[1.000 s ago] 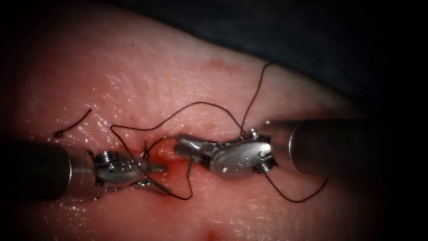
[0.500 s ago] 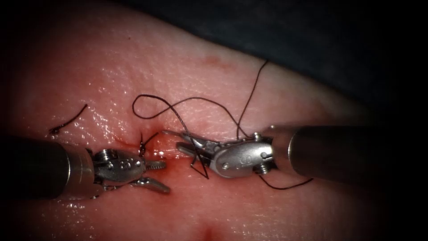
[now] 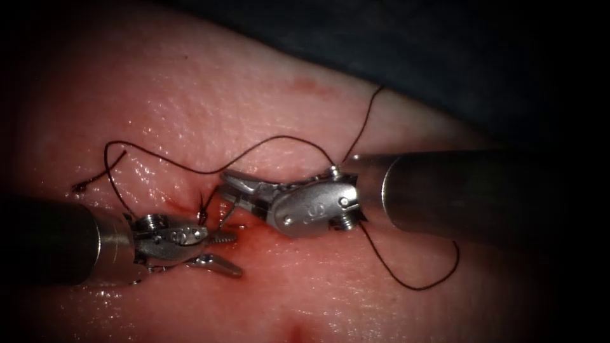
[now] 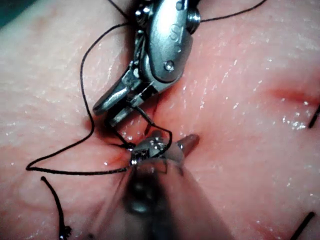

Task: Wound Closure
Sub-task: Press the tissue with the left tool while driving the needle through the skin above the cut with the right tool.

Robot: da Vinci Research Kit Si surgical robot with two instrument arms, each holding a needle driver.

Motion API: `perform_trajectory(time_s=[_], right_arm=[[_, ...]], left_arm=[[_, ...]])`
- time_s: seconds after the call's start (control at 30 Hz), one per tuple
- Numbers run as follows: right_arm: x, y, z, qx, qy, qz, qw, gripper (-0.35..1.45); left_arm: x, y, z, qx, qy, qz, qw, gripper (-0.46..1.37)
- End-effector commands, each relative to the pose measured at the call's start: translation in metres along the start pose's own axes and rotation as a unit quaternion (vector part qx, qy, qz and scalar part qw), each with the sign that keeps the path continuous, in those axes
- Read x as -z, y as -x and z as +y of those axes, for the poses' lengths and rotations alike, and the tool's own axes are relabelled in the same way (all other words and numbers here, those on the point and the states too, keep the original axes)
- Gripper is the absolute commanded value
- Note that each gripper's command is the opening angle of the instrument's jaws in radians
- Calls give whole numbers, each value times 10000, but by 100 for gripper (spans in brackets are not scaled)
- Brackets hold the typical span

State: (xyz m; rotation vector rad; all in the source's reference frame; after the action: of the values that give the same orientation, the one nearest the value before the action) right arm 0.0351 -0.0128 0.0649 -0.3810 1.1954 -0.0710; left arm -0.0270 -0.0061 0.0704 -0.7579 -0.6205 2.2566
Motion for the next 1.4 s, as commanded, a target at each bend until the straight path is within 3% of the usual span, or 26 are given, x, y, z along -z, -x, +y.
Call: perform_trajectory(time_s=[0.03,0.23,0.4,0.57,0.87,1.4], right_arm=[[-1,2,1,10,24,-24,10000,-35],[-8,9,5,27,40,-28,10000,-35],[-7,16,-11,-171,-161,-214,9995,-35],[11,28,-22,-306,-198,-426,9984,-35],[37,37,-16,-475,-86,-609,9970,-35],[25,47,-21,-760,-135,-671,9948,-35]], left_arm=[[0,0,0,-1,8,0,10000,32],[0,0,1,-1,8,0,10000,31],[1,1,0,-9,17,-2,10000,32],[3,3,0,8,29,-5,10000,36],[3,3,0,8,29,-5,10000,35],[4,3,1,40,32,-19,10000,29]])
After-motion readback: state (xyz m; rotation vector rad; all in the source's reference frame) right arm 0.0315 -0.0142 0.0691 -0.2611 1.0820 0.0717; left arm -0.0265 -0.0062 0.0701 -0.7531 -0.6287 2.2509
